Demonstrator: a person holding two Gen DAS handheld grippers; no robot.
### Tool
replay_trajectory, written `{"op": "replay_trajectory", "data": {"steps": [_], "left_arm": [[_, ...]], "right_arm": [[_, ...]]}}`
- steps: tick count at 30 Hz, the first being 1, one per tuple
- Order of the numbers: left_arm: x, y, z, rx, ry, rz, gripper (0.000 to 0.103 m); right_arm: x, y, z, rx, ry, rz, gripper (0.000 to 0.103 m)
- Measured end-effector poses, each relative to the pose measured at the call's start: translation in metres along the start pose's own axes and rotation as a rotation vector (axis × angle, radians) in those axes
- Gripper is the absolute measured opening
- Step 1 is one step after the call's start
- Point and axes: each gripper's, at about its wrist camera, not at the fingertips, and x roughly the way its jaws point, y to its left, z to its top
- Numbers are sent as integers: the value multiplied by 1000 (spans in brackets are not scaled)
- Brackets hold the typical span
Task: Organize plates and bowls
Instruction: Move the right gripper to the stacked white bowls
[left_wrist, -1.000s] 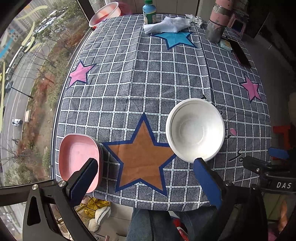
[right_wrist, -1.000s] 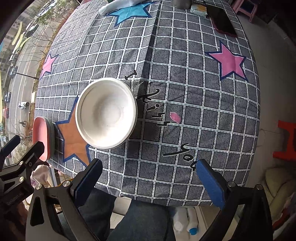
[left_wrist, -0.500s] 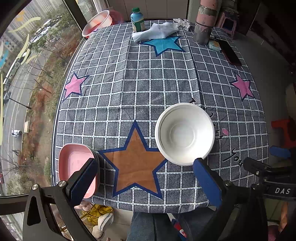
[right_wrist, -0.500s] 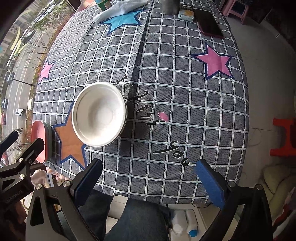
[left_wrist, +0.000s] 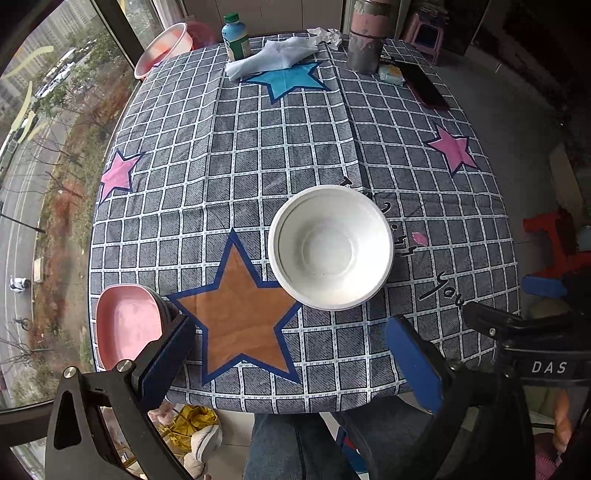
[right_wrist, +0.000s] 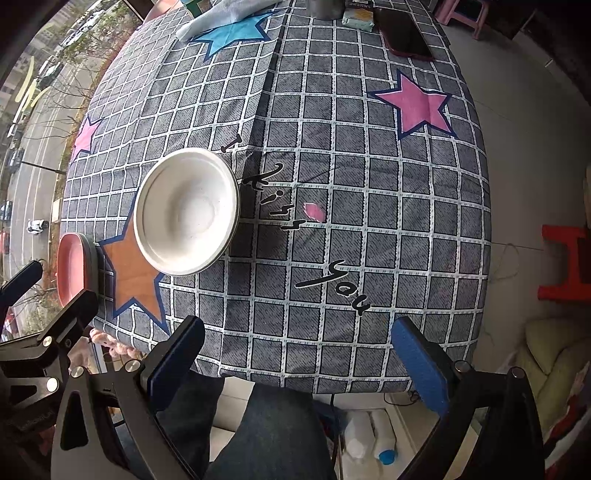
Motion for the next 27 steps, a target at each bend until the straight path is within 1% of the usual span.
{"op": "replay_trajectory", "data": {"steps": [9, 15, 20, 27], "left_arm": [[4, -5, -9, 13, 19, -6, 103], [14, -4, -14, 14, 52, -13, 103], [22, 1, -10, 25, 52, -13, 103], [43, 19, -6, 30, 96, -24, 103]], "right_arm": [[4, -6, -9, 24, 16, 5, 101], [10, -5, -13, 27, 34, 1, 101], [14, -6, -11, 59, 40, -10, 101], [30, 2, -5, 99, 72, -25, 101]]}}
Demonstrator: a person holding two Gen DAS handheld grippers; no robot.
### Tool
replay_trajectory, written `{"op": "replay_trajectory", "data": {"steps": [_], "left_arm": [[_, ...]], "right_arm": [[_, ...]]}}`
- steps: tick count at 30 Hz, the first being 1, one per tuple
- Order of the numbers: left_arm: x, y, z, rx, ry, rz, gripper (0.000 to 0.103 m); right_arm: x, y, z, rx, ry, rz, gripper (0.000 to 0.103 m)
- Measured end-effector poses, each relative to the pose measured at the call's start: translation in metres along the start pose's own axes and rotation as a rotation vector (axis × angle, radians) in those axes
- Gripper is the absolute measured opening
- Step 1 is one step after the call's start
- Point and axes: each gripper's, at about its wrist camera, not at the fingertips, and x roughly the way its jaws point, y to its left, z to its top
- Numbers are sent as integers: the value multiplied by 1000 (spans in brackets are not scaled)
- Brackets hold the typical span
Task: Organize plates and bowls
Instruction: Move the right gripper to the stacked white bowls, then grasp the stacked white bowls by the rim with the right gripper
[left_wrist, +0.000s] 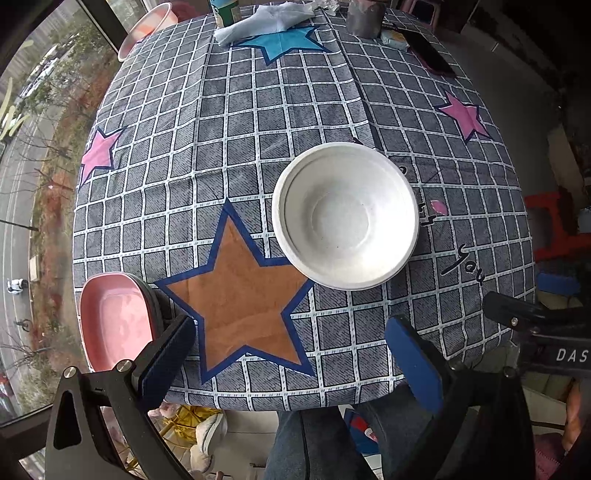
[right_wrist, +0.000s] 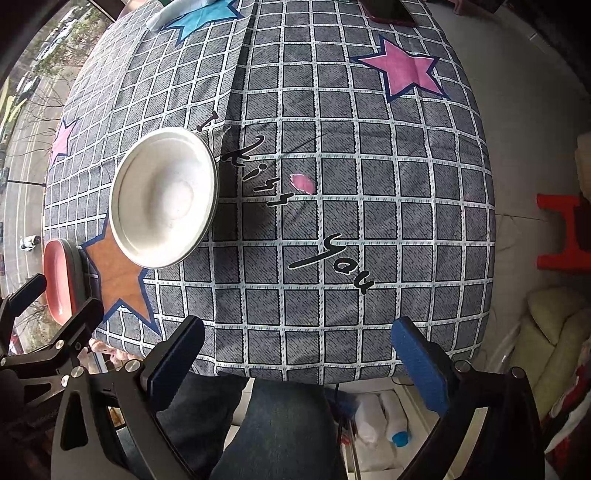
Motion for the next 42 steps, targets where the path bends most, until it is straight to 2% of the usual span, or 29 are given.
{"op": "replay_trajectory", "data": {"steps": [8, 13, 20, 22, 27, 29, 30, 34, 42], "left_arm": [[14, 38, 31, -79, 8, -14, 103], [42, 39, 46, -86, 66, -25, 103], [77, 35, 62, -88, 85, 59, 103], [86, 36, 65, -91, 95, 56, 102], [105, 32, 74, -94, 128, 47, 92], [113, 30, 75, -81, 152, 27, 79], [116, 30, 75, -80, 162, 14, 77], [122, 21, 74, -77, 161, -3, 75], [127, 8, 63, -98, 143, -1, 74]], "right_arm": [[8, 17, 20, 40, 1, -8, 101], [22, 26, 41, 40, 15, -32, 101], [55, 32, 73, 47, 48, -36, 101], [66, 32, 79, 44, 59, -34, 101], [83, 44, 89, 13, 69, -16, 101], [87, 49, 92, 1, 69, -19, 101], [89, 50, 93, 0, 70, -15, 98], [96, 60, 94, 3, 83, 5, 77], [115, 77, 97, -7, 85, 37, 75]]}}
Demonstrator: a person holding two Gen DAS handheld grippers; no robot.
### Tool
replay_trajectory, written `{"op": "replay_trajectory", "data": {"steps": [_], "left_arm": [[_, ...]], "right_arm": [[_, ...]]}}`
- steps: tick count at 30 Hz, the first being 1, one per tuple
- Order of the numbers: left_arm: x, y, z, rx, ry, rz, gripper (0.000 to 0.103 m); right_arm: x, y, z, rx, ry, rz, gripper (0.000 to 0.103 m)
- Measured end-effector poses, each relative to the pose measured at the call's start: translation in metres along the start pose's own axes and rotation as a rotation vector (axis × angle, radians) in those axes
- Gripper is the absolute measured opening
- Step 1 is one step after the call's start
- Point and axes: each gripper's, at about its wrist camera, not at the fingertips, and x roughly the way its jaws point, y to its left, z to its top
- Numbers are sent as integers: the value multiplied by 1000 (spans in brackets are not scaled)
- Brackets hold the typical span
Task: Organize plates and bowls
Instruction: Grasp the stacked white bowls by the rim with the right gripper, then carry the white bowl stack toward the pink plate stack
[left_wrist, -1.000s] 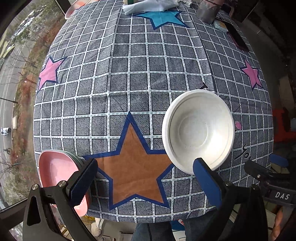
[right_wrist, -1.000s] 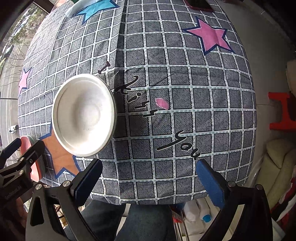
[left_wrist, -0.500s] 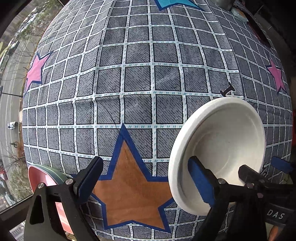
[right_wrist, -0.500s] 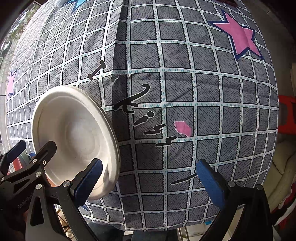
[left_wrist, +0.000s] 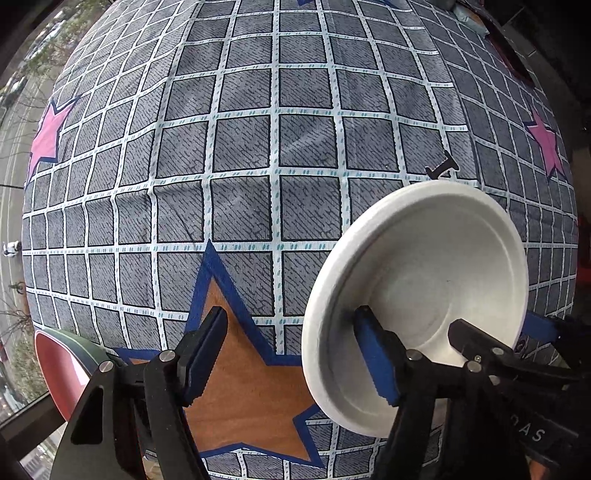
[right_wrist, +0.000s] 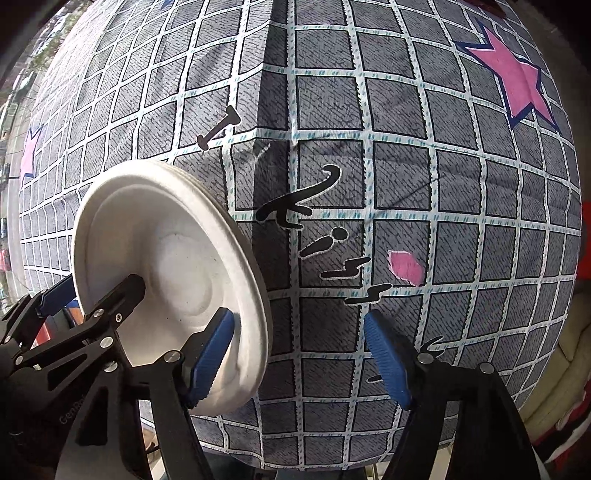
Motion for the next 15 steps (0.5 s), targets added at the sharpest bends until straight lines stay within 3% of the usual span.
{"op": "replay_trajectory", "data": {"steps": [6, 9, 12, 15], "left_arm": [[-3, 6, 1, -2, 3, -6, 74], [-2, 4, 3, 1, 9, -30, 68], [-2, -8, 1, 17, 12, -50, 57], [0, -20, 1, 27, 17, -70, 43]], "right_arm": [[-4, -25, 0, 12, 2, 21, 75], [-6, -27, -4, 25, 3, 62, 62], [-10, -20, -5, -2, -1, 97, 41], [-11, -18, -4, -22, -4, 101, 33]]}}
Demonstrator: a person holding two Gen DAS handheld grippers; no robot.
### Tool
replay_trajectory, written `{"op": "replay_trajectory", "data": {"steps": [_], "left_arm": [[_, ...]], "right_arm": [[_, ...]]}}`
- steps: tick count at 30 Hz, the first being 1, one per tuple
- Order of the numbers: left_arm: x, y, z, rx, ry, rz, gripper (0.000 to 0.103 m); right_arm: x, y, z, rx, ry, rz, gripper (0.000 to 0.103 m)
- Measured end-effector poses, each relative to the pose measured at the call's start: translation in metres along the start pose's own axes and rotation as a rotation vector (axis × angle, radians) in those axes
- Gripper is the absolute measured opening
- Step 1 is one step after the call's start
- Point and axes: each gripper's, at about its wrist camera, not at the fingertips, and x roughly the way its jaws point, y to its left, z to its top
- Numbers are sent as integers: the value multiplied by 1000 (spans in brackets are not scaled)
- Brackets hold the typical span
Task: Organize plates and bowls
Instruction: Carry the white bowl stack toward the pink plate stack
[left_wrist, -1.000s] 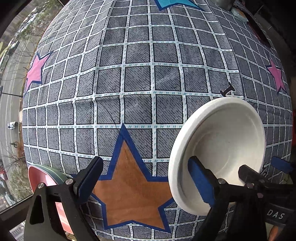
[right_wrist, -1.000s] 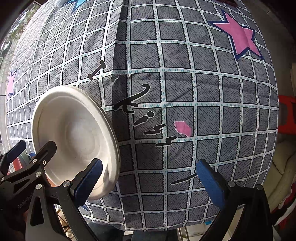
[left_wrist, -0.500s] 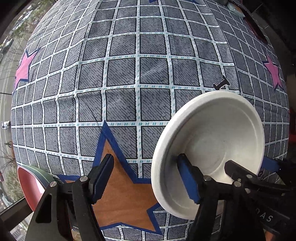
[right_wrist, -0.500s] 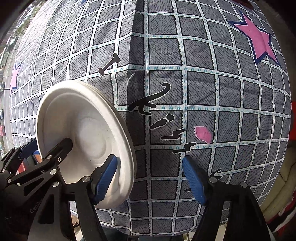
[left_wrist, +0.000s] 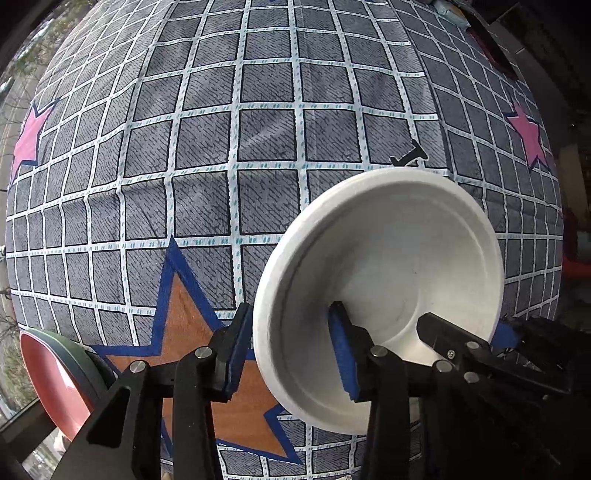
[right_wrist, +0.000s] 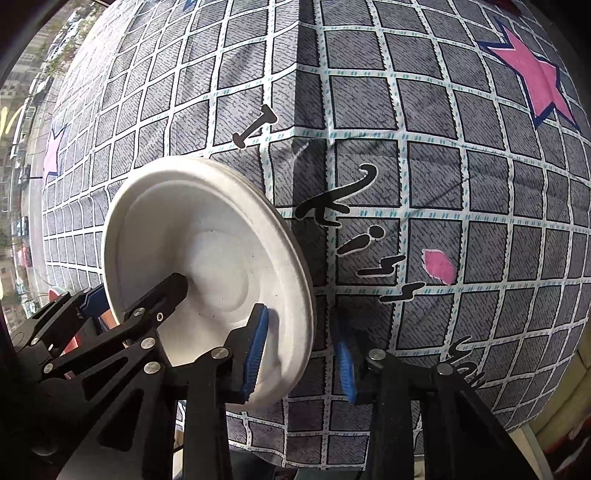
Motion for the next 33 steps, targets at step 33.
{"op": "replay_trajectory", "data": {"steps": [33], "left_arm": [[-40, -82, -56, 100, -114, -8, 37]], "right_arm": [[-73, -12, -89, -12, -39, -43, 23]]}}
